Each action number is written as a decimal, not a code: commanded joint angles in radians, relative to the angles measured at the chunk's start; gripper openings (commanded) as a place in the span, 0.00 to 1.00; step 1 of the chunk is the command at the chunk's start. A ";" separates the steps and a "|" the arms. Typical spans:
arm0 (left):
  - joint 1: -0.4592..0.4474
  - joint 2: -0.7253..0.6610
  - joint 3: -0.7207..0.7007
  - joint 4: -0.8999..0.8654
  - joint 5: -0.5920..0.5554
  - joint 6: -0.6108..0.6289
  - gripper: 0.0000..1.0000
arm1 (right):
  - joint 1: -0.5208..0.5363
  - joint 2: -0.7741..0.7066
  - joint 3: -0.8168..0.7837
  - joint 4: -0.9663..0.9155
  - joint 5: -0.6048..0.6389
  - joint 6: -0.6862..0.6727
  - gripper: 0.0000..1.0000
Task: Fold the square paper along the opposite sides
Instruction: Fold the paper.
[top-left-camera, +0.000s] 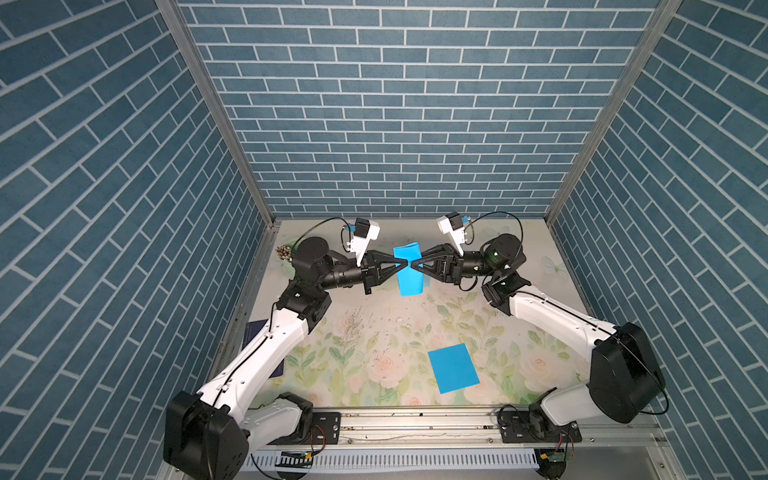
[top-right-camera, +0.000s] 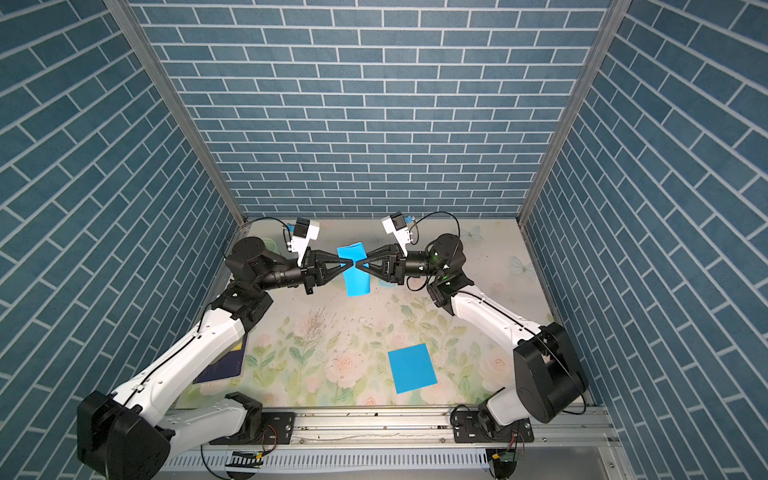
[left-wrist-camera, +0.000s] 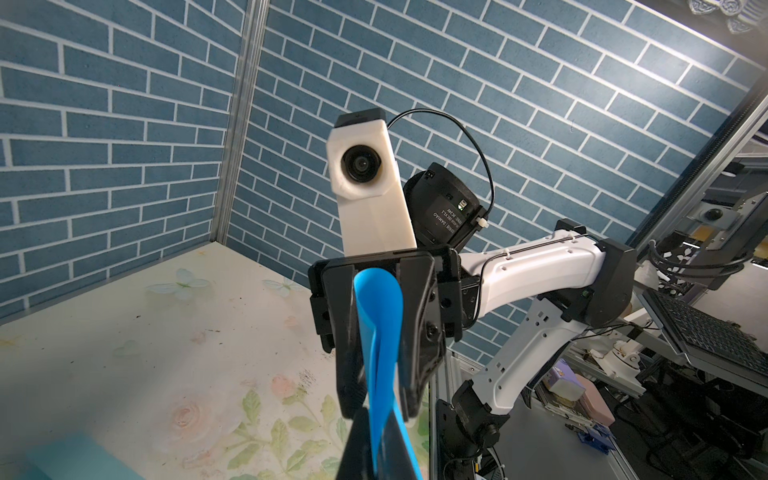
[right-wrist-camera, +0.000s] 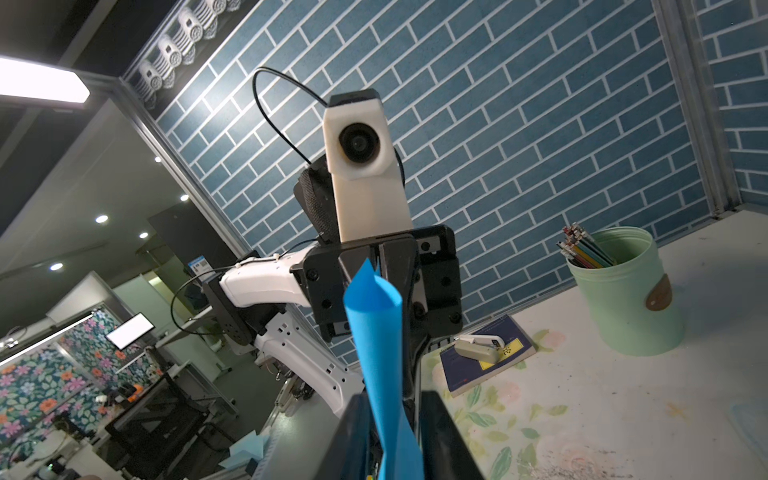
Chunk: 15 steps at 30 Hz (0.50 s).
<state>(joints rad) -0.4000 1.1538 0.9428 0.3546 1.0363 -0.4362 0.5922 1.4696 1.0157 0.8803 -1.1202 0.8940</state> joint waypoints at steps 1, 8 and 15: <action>-0.003 -0.011 0.026 0.007 0.023 0.010 0.00 | -0.012 -0.023 0.018 0.024 -0.007 -0.001 0.37; -0.004 -0.011 0.017 0.004 0.033 0.010 0.00 | -0.021 0.018 0.103 0.011 -0.005 0.003 0.38; -0.005 -0.009 0.016 -0.020 0.031 0.035 0.00 | -0.024 0.035 0.142 0.012 -0.005 0.012 0.18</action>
<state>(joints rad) -0.4000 1.1538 0.9428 0.3500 1.0531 -0.4290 0.5735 1.4952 1.1313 0.8749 -1.1187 0.8951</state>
